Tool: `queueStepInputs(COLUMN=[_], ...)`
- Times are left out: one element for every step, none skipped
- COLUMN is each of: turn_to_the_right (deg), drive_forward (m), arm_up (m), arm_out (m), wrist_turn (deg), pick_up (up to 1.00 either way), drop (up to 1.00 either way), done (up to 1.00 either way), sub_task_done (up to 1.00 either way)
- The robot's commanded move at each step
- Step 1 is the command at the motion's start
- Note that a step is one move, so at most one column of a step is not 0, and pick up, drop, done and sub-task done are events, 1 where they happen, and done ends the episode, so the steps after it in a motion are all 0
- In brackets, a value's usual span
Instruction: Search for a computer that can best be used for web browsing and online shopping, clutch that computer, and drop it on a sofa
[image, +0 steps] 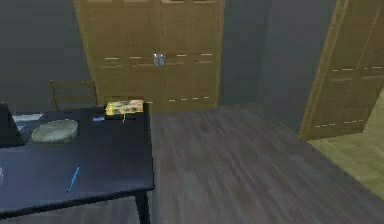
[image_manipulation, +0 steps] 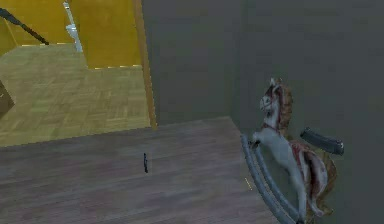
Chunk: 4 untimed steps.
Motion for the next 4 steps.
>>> queueStepInputs(turn_to_the_right=[6.0, 0.0, -18.0, 0.0], drive_forward=[0.0, 0.7, 0.0, 1.0], arm_up=[0.0, 0.0, 0.0, 0.0], arm_out=[0.0, 0.0, 0.0, 0.0], wrist_turn=[0.0, 0.0, 0.0, 0.0], pick_up=[0.0, 0.0, 0.0, 0.0], drop=[0.0, 0.0, 0.0, 0.0], done=[0.0, 0.0, 0.0, 0.0], sub_task_done=[0.0, 0.0, 0.0, 0.0])
